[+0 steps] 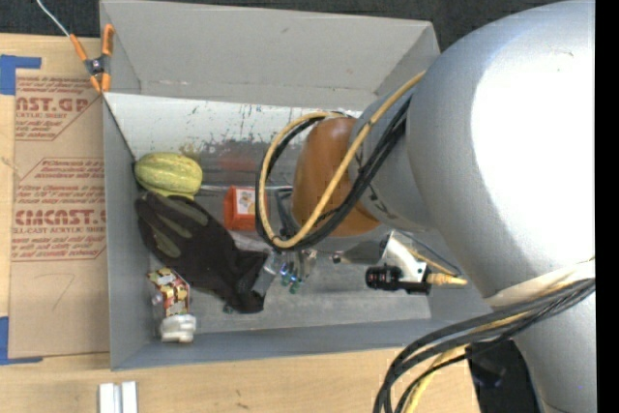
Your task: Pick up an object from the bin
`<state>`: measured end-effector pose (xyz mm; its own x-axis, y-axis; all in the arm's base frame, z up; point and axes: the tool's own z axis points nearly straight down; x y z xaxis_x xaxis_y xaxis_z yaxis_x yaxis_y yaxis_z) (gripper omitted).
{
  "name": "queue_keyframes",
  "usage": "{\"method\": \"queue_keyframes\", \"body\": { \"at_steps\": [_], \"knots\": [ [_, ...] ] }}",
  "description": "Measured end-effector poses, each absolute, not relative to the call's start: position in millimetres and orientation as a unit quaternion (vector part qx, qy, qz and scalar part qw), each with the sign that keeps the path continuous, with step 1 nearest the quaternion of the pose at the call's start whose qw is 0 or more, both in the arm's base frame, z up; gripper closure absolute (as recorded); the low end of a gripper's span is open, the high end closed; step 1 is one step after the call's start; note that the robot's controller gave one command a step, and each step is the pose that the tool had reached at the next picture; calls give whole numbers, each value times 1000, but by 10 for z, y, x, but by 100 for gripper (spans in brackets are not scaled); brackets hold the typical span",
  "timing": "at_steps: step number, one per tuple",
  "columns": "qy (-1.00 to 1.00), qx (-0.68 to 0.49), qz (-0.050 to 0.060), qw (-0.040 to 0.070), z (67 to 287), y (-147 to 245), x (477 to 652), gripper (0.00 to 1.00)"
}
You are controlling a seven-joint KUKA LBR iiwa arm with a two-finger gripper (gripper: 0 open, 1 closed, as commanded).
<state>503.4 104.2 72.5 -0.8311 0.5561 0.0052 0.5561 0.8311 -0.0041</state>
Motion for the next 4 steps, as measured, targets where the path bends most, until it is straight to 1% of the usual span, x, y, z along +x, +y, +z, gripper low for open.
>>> {"method": "queue_keyframes", "body": {
  "at_steps": [1, 2, 3, 4],
  "knots": [
    [-955, -298, 2, 3, 693, 1136, 4962, 0],
    [-955, -298, 2, 3, 694, 1135, 4964, 0],
    [-947, -320, 3, 4, 695, 1267, 4798, 0],
    [-948, -319, 3, 4, 708, 1338, 4843, 100]
  ]
}}
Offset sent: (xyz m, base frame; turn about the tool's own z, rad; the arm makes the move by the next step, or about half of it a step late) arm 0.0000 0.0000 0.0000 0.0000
